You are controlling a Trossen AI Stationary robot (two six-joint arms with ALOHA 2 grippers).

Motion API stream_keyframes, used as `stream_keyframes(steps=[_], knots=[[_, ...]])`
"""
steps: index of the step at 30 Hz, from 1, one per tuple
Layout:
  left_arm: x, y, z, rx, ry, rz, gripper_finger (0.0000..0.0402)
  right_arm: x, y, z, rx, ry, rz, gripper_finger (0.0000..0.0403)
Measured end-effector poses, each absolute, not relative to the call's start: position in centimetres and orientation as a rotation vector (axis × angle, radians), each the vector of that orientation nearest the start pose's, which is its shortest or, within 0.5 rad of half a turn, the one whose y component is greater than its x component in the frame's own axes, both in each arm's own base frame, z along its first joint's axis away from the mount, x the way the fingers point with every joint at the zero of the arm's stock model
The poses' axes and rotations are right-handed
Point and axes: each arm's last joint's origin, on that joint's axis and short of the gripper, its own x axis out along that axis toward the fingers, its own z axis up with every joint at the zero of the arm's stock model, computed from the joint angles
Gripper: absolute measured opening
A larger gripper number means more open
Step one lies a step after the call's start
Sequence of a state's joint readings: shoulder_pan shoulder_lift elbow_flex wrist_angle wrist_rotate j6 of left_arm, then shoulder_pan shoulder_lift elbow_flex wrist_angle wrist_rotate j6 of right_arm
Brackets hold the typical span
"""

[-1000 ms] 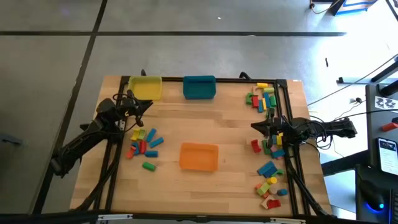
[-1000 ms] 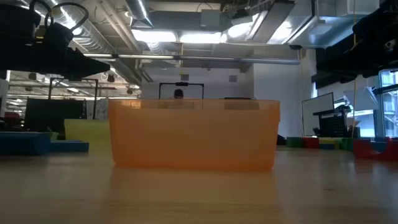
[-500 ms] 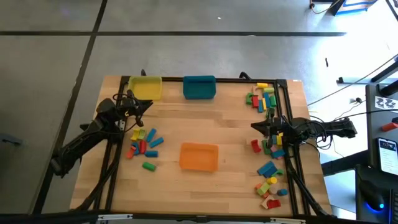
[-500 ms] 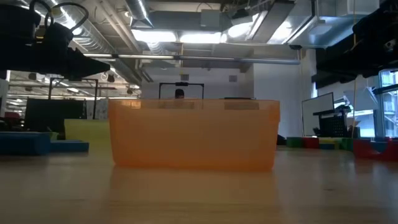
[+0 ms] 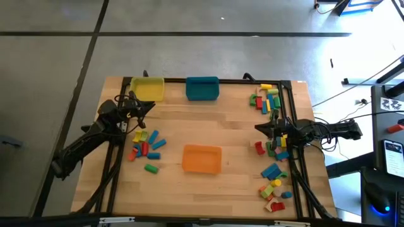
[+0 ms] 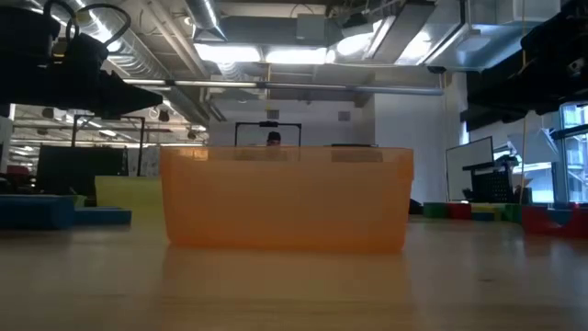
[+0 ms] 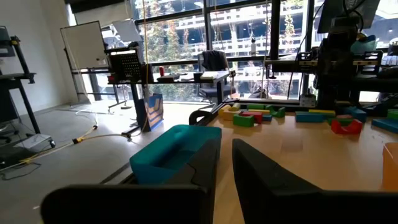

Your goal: Sort blocks by size

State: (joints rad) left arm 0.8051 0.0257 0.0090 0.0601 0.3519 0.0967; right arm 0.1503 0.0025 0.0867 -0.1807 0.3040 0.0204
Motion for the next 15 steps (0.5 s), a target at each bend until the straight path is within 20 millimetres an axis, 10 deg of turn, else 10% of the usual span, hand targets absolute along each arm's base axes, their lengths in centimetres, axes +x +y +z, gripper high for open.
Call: stream_keyframes(steps=[15], knots=[[7.44,6.29,17.07,0.157,-0.009,0.458,0.0038,8.93,-0.06,17.77,0.16,0.031,-0.357,0.003]])
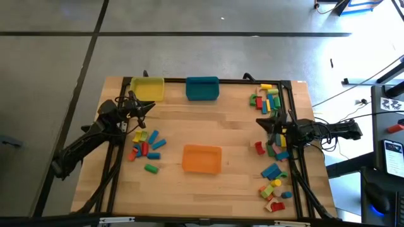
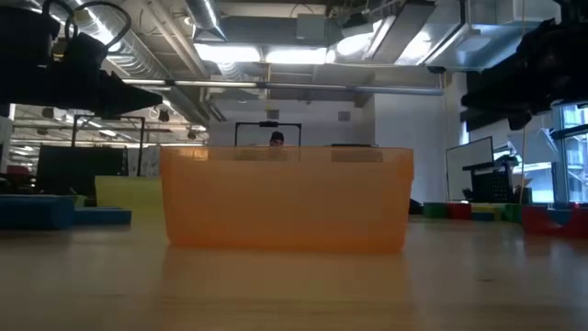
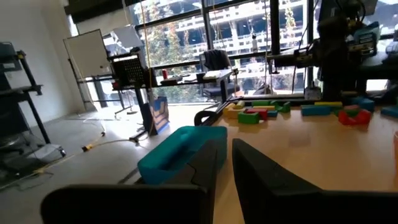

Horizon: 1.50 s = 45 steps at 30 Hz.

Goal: Sort blocks by size
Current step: Put the green arch block into the blue bin

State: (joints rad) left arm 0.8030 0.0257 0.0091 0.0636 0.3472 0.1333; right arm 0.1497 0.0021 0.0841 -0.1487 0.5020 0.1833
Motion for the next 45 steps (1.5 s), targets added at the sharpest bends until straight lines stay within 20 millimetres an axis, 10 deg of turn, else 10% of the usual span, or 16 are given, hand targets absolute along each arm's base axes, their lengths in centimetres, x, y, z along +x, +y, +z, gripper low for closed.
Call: stream_keyframes(steps=[7,28,45], knots=[[7.4,6.3,17.1,-0.072,-0.063,0.456,0.0038,8.7,-0.6,18.0,0.09,0.007,-0.568,0.003],[7.4,6.2,18.1,0.114,-0.127,0.518,0.0038,11.0,-5.2,21.1,0.114,0.054,-0.965,0.003],[6.9,5.4,21.0,0.463,-0.358,0.529,0.0038,16.8,-13.1,23.1,0.444,0.733,-0.895,0.003]])
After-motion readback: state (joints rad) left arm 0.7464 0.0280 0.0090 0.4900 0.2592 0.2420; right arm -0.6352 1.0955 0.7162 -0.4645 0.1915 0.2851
